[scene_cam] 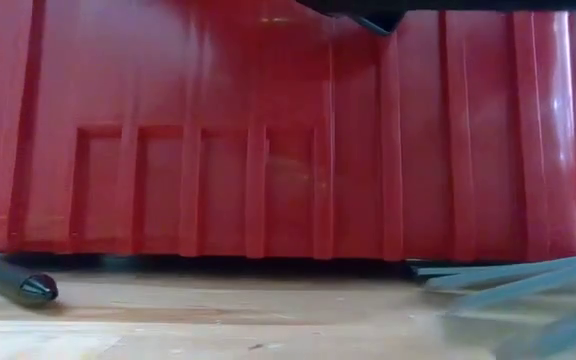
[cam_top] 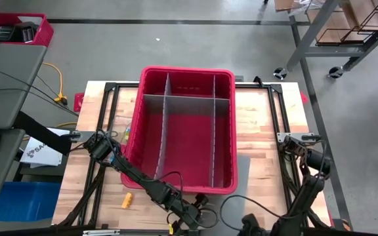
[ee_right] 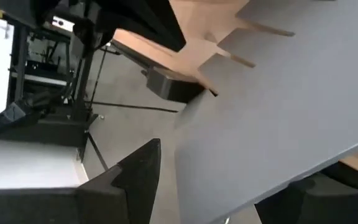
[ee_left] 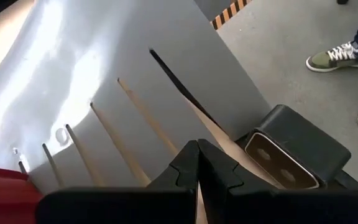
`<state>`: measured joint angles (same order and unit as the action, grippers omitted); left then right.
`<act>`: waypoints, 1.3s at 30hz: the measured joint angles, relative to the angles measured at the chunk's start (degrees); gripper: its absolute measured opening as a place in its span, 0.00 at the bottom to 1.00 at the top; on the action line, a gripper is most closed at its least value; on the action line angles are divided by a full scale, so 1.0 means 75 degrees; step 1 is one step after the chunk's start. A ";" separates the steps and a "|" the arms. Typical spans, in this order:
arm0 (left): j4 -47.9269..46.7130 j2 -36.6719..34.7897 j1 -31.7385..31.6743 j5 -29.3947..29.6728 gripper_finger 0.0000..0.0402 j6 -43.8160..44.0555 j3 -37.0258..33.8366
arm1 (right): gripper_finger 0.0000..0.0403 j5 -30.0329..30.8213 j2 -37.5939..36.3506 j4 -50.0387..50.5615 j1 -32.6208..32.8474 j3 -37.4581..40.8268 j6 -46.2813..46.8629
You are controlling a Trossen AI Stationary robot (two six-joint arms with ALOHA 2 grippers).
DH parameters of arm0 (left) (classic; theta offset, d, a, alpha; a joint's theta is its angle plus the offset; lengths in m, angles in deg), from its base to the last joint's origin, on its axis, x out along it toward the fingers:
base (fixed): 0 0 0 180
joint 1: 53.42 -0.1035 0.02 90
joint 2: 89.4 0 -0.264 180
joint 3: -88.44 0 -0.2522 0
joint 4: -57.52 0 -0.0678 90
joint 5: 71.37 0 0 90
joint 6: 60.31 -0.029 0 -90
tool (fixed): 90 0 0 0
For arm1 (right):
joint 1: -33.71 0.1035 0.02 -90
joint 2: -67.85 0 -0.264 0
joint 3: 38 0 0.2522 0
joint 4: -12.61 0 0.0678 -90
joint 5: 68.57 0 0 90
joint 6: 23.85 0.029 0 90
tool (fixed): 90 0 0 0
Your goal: Sort Items/Unsort Items
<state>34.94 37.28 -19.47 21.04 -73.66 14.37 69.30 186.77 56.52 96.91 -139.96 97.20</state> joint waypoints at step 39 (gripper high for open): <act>-0.0406 -0.1982 0.0181 0.0370 0.00 0.1718 0.1165 | 0.00 -0.3560 -0.3436 0.4417 0.0477 0.0000 0.0140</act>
<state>31.89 22.41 -18.11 23.81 -60.77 23.10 42.60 161.00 89.65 100.49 -139.96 98.26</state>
